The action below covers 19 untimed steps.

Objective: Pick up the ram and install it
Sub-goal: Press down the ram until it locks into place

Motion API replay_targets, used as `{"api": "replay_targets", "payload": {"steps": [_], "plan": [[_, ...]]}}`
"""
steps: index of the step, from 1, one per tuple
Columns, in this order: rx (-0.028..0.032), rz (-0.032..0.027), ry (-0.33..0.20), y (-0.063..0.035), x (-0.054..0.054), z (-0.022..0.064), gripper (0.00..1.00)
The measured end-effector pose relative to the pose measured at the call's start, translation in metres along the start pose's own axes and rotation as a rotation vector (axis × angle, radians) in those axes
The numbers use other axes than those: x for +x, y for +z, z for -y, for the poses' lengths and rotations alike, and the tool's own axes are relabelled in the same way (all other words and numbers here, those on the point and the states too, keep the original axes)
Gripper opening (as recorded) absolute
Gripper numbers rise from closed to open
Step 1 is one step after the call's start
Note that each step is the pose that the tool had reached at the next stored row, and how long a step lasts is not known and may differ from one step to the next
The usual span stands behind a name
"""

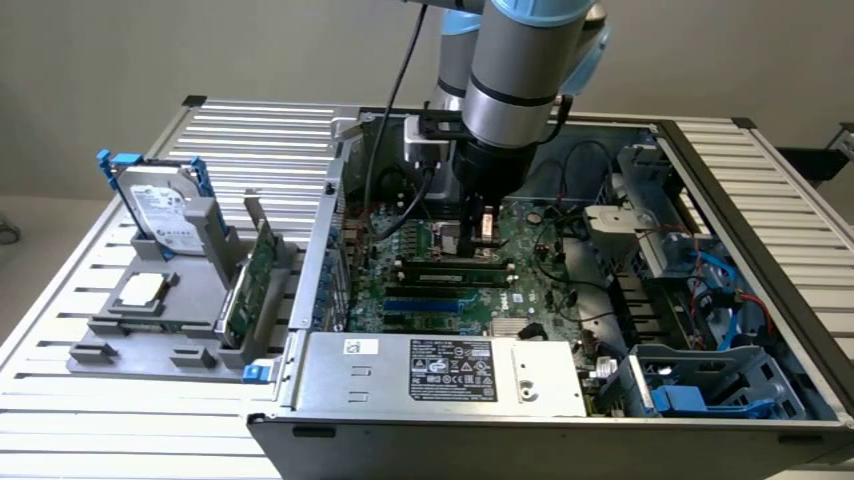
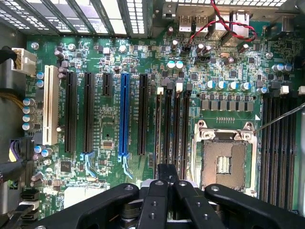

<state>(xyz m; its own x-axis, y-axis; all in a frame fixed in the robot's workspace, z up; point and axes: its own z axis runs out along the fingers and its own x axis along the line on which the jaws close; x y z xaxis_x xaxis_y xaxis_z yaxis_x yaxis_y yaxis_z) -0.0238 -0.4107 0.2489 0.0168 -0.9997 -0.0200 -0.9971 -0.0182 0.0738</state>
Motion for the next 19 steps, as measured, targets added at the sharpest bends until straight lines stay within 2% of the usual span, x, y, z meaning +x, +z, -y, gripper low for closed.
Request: {"api": "replay_targets", "payload": {"steps": [1, 7, 12, 19], "plan": [[0.0002, 0.0028, 0.006, 0.0, 0.0, -0.0001, 0.11], [0.0017, 0.0083, 0.074, 0.0002, 0.0005, 0.0, 0.11], [0.0038, 0.01, 0.138, 0.0002, 0.0005, 0.0, 0.11], [0.0113, 0.0122, 0.225, 0.0009, 0.0006, 0.0, 0.11]]}}
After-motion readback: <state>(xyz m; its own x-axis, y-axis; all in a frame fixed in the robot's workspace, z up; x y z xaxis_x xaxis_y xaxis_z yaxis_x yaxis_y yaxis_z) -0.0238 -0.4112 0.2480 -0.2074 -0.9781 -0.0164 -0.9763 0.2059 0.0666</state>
